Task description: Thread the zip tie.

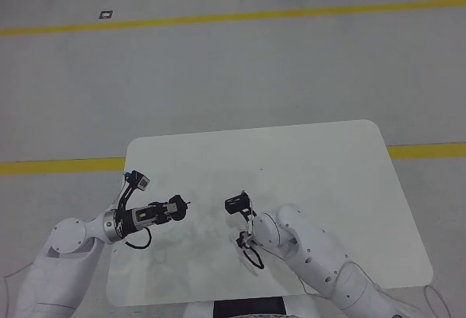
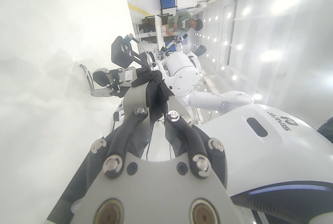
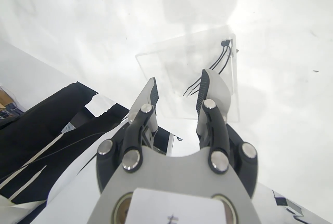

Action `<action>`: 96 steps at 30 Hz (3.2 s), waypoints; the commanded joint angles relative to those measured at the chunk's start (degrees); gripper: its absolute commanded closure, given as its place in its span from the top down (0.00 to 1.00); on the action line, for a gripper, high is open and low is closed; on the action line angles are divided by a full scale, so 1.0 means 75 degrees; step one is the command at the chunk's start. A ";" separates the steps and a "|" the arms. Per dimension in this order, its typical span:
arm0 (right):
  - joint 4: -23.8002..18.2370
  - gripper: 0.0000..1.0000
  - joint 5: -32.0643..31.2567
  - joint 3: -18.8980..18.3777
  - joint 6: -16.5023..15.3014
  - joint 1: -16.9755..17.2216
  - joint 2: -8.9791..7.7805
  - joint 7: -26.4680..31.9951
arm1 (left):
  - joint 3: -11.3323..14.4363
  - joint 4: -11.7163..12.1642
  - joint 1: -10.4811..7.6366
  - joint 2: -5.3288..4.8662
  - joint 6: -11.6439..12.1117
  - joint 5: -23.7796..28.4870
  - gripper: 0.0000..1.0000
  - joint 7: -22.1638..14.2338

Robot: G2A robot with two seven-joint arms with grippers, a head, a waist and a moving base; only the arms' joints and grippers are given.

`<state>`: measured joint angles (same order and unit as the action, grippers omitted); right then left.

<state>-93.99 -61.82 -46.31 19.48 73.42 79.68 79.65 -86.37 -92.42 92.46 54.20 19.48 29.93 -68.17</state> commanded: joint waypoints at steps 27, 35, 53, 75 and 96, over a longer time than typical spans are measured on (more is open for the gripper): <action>0.0626 0.25 -0.0324 -0.0206 0.0000 -0.0018 0.0404 -0.0001 | 0.0000 0.0000 0.0000 0.0000 0.0000 0.0000 0.00 0.0000; 0.0540 0.17 -0.0357 -0.0278 0.0000 0.0038 0.0422 -0.0001 | 0.0000 0.0000 0.0000 0.0000 0.0000 0.0000 0.00 0.0000; 0.0780 0.24 -0.0663 -0.0195 0.0000 0.0000 0.0489 -0.0001 | 0.0000 0.0000 0.0000 0.0000 0.0000 0.0000 0.00 0.0000; 0.0189 0.00 -0.0742 -0.0370 0.0000 0.0179 0.0519 -0.0001 | 0.0000 0.0000 0.0000 0.0000 0.0000 0.0000 0.00 0.0000; -0.1775 0.00 0.2244 -0.2657 -0.1081 0.1569 0.0010 -0.1178 | 0.0000 0.0000 0.0000 0.0000 0.0000 0.0000 0.00 0.0000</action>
<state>-107.16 -46.95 -65.34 12.12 84.44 79.84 72.58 -86.37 -92.42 92.46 54.20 19.48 29.93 -68.17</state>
